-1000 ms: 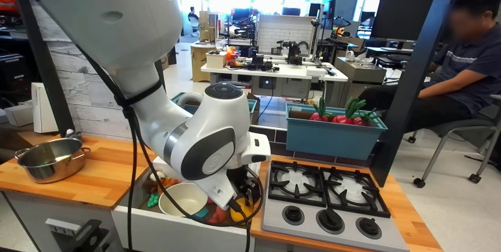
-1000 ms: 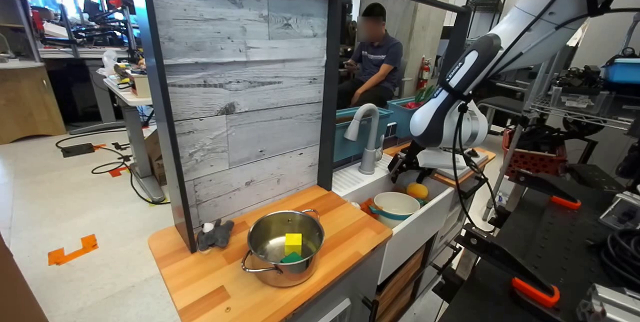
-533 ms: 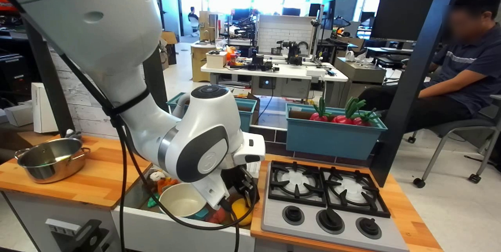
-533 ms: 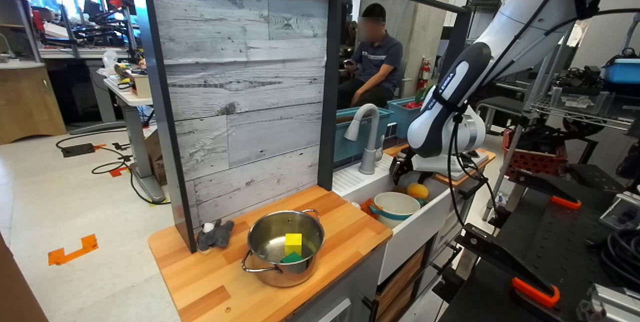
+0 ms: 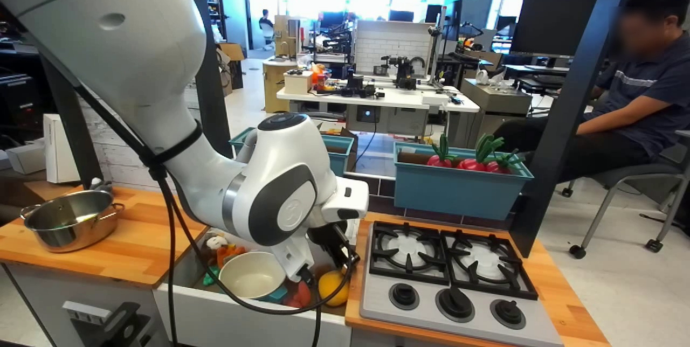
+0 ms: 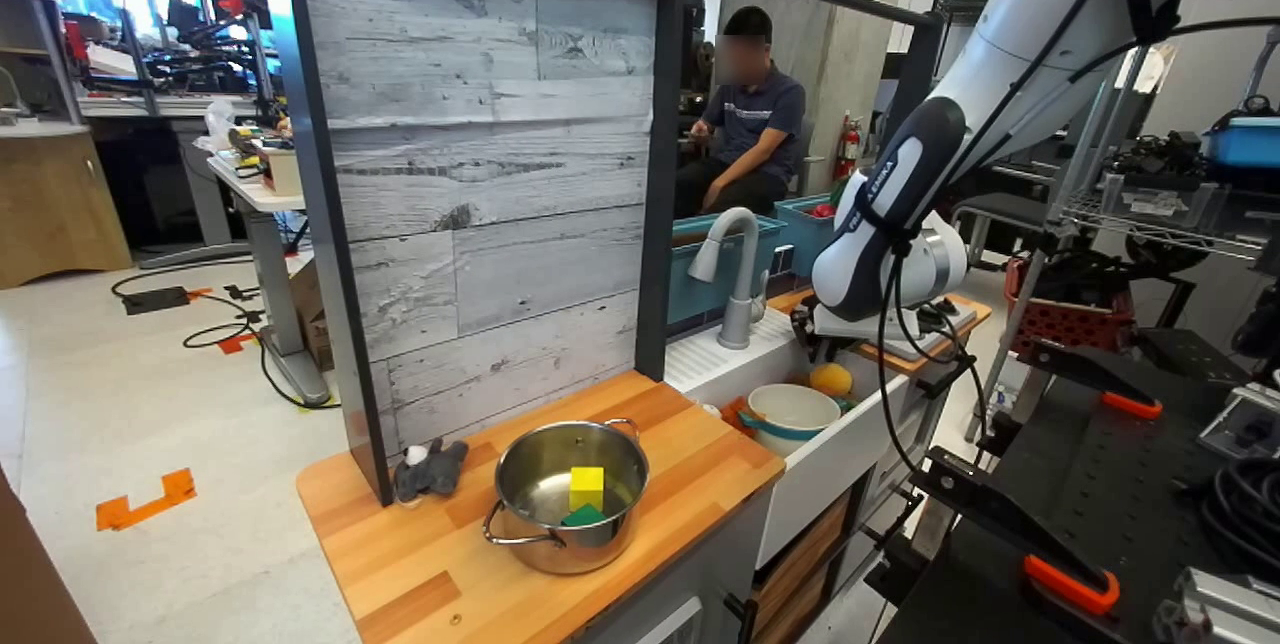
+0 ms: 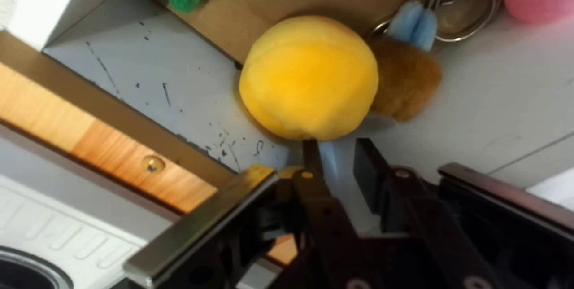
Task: Pick up the yellow plush toy from the sink and put it inside the silver pot on the left side of the counter
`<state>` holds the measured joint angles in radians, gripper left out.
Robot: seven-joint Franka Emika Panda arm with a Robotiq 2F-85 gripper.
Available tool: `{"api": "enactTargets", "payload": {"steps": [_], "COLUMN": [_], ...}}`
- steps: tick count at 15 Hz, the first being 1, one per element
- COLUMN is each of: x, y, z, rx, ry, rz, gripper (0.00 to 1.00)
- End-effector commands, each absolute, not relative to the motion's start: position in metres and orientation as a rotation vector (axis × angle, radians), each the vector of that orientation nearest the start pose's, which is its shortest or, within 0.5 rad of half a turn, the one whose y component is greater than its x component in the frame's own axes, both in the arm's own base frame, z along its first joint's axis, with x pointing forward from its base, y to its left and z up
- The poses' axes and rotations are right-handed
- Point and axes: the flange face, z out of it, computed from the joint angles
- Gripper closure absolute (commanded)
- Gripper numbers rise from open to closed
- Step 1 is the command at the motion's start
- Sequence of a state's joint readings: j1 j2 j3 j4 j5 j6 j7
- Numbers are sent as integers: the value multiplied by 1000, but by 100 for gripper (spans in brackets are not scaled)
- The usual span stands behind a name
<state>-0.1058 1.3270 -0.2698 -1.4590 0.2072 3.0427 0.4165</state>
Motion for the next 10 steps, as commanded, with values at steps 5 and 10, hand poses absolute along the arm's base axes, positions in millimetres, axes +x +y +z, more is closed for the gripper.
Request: {"api": "enactTargets", "payload": {"steps": [5, 10], "x": [619, 615], "y": [-243, -241], "z": [-76, -76], "rx": [-3185, -3237], "ry": [1096, 929], "rz": [-266, 141], "gripper": [100, 68]}}
